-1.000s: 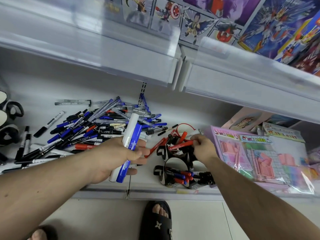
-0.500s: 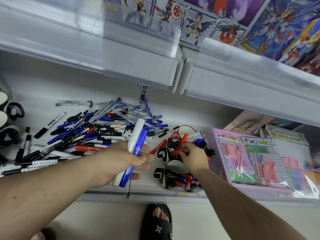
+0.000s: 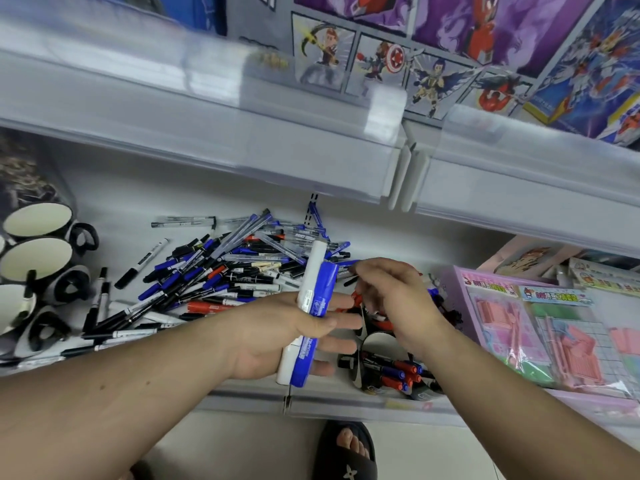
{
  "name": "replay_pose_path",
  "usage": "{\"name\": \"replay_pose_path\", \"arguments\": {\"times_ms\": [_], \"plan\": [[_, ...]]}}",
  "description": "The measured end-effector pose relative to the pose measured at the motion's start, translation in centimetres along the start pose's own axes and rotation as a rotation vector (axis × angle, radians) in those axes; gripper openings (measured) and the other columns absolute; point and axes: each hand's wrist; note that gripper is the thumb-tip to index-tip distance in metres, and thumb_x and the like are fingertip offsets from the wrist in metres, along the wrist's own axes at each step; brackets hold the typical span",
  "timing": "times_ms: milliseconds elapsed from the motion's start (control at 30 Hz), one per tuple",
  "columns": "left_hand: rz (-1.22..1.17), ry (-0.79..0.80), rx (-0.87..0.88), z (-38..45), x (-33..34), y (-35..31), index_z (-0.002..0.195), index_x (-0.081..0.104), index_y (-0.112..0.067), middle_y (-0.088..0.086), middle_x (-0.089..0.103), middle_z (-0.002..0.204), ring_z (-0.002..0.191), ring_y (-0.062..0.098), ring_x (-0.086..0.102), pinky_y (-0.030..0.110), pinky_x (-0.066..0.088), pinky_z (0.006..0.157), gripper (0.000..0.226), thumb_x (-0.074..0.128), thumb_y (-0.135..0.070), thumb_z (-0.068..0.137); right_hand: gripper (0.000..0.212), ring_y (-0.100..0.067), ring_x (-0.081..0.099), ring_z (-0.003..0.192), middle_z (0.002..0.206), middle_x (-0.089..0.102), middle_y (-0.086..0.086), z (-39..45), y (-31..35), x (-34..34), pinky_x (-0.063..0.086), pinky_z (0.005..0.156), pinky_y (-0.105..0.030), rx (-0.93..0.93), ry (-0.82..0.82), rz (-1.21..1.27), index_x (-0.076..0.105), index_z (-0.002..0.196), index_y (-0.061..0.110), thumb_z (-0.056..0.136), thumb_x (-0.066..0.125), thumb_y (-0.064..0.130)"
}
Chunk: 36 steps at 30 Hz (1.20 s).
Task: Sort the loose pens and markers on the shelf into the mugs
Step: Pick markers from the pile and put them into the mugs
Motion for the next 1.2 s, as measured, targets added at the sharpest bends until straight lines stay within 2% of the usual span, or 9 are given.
{"name": "replay_pose_path", "arguments": {"times_ms": [167,333,433,533,600,733,867,1033,1200], "plan": [[0.028,0.082,0.017,-0.5,0.4,-0.3,0.119,0.062,-0.014,0.007,0.071,0.117,0.108,0.027,0.068,0.044,0.057,0.084,0.028,0.055,-0.007,0.093,0.037,-0.033,0.067,0.082,0.085,0.071,-0.012,-2.3,1.7,2.6,0.056,0.077,-0.046,-0.158,0.179,-0.347,0.072,0.087,0.020,0.067,0.074,0.052],[0.008,0.069,-0.037,-0.9,0.2,-0.2,0.122,0.062,-0.013,0.008,0.072,0.115,0.106,0.028,0.069,0.048,0.057,0.084,0.028,0.053,-0.016,0.096,0.005,-0.014,0.057,0.059,0.068,0.065,-0.005,-3.4,2.0,1.2,0.050,0.060,-0.027,-0.036,0.092,-0.048,0.068,0.085,0.007,0.089,0.065,0.005],[0.010,0.022,-0.084,-0.7,0.3,0.1,0.122,0.061,-0.013,0.007,0.074,0.107,0.092,0.025,0.073,0.043,0.061,0.073,0.028,0.052,-0.023,0.098,0.019,-0.018,0.055,0.055,0.076,0.065,-0.011,-3.1,1.7,-1.3,0.048,0.058,-0.029,0.011,-0.080,0.133,0.064,0.099,0.009,0.090,0.058,-0.008],[0.104,-0.158,-0.116,0.2,0.6,1.0,0.110,0.066,-0.008,0.000,0.063,0.064,0.044,0.011,0.051,0.024,0.046,0.044,0.029,0.056,-0.031,0.097,0.023,-0.019,0.061,0.059,0.078,0.068,-0.008,-2.0,1.2,-5.7,0.053,0.061,-0.029,-0.028,-0.366,0.100,0.062,0.104,0.012,0.091,0.057,-0.007],[0.175,-0.215,-0.118,0.7,0.7,1.5,0.105,0.068,-0.005,-0.003,0.043,0.053,0.040,0.009,0.031,0.020,0.033,0.039,0.035,0.058,-0.037,0.096,0.020,-0.020,0.064,0.063,0.084,0.069,-0.010,-1.2,0.2,-9.0,0.053,0.064,-0.030,-0.076,-0.554,-0.037,0.062,0.100,0.015,0.093,0.057,-0.003],[0.163,-0.193,-0.109,1.4,1.6,1.4,0.099,0.064,-0.007,-0.003,0.037,0.050,0.042,0.010,0.025,0.022,0.026,0.041,0.032,0.059,-0.039,0.095,0.020,-0.029,0.070,0.089,0.100,0.071,-0.010,0.0,-3.2,-14.2,0.055,0.089,-0.046,-0.046,-0.730,-0.406,0.063,0.112,0.013,0.092,0.057,0.010],[0.162,-0.178,-0.122,2.1,1.8,1.5,0.097,0.064,-0.009,-0.003,0.035,0.052,0.042,0.011,0.026,0.023,0.026,0.044,0.031,0.060,-0.039,0.094,0.032,-0.030,0.063,0.105,0.115,0.068,-0.011,0.8,-5.6,-15.6,0.045,0.091,-0.028,-0.003,-0.723,-0.682,0.062,0.124,0.009,0.094,0.056,0.014],[0.064,-0.201,-0.157,2.8,1.6,1.2,0.098,0.064,-0.008,-0.001,0.035,0.049,0.037,0.014,0.029,0.022,0.027,0.048,0.029,0.052,-0.034,0.095,0.034,-0.033,0.065,0.097,0.111,0.070,-0.016,2.5,-7.9,-14.1,0.047,0.081,-0.030,0.030,-0.585,-0.838,0.060,0.130,0.011,0.097,0.052,0.014],[-0.148,-0.104,-0.092,2.0,0.9,1.1,0.116,0.058,-0.007,0.006,0.046,0.065,0.050,0.019,0.038,0.030,0.044,0.050,0.035,0.038,-0.006,0.088,0.034,-0.028,0.067,0.079,0.093,0.072,-0.007,3.7,-10.8,-13.0,0.058,0.074,-0.039,0.084,-0.450,-1.106,0.053,0.129,0.028,0.095,0.054,0.024]]}}
Point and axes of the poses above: each hand's wrist, its own z-axis towards the middle knuckle, its own x-axis out of the palm, y = z × x
